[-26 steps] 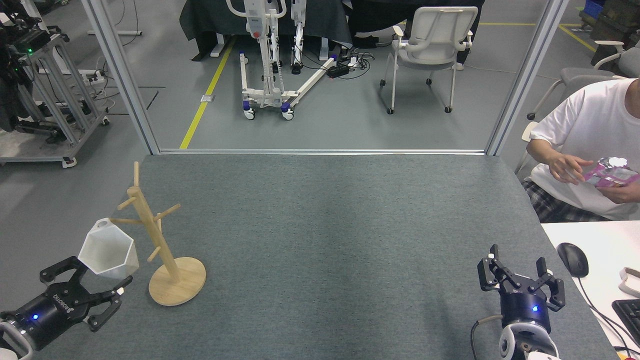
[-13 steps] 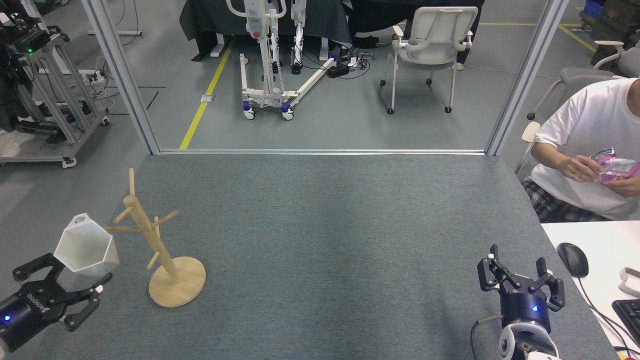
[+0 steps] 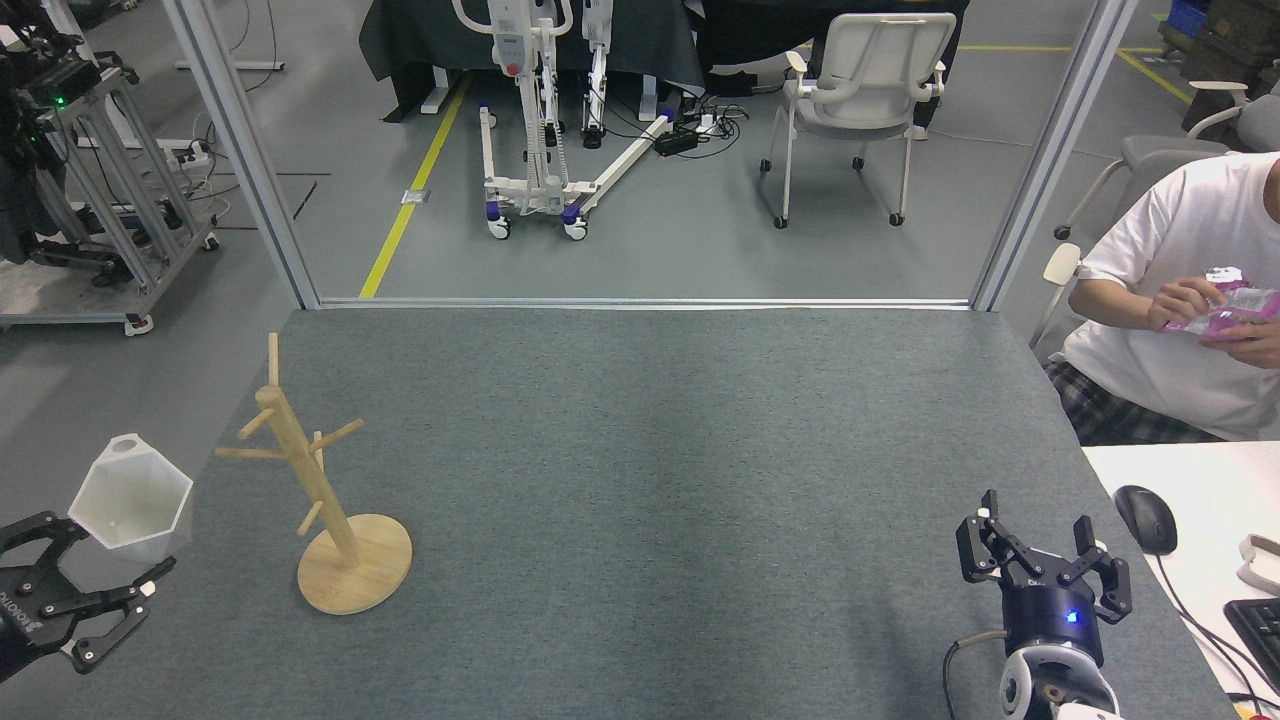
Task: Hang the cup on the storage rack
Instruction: 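Push the cup handle onto a peg of the wooden stand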
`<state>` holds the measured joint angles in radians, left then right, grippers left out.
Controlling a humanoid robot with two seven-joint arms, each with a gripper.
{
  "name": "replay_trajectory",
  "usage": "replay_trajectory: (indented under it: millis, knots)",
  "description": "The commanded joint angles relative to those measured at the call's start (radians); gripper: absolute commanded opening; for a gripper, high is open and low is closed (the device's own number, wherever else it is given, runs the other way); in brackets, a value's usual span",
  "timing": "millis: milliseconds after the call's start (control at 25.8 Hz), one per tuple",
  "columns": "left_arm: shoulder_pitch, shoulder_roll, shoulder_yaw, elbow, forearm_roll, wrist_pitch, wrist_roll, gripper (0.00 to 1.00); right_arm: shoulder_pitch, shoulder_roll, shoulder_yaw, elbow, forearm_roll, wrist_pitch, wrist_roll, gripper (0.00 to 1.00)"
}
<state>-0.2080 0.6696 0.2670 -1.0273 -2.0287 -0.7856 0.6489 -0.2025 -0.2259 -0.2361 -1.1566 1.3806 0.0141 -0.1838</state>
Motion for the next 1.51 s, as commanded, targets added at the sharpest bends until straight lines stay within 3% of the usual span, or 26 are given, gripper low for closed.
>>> replay_trajectory:
  millis: [0,542,774,1470]
  knots:
    - [-0.004,0.002,-0.005,-0.002,-0.054,0.0,-0.005,0.0,0.0,-0.001,0.0,0.0,0.0,0.0,0.0,0.99]
    - [-0.008,-0.004,-0.069,-0.146,-0.117,0.0,-0.006,0.0,0.003,-0.001,0.0,0.002,0.0,0.0,0.0,0.99]
    - [0.045,-0.007,-0.094,-0.192,-0.146,0.016,-0.005,0.0,0.005,-0.001,0.0,0.002,0.0,0.0,0.0,0.99]
    - [0.033,-0.01,-0.106,-0.166,-0.174,0.026,-0.012,0.0,0.003,-0.001,-0.002,0.002,0.0,0.0,0.0,0.99]
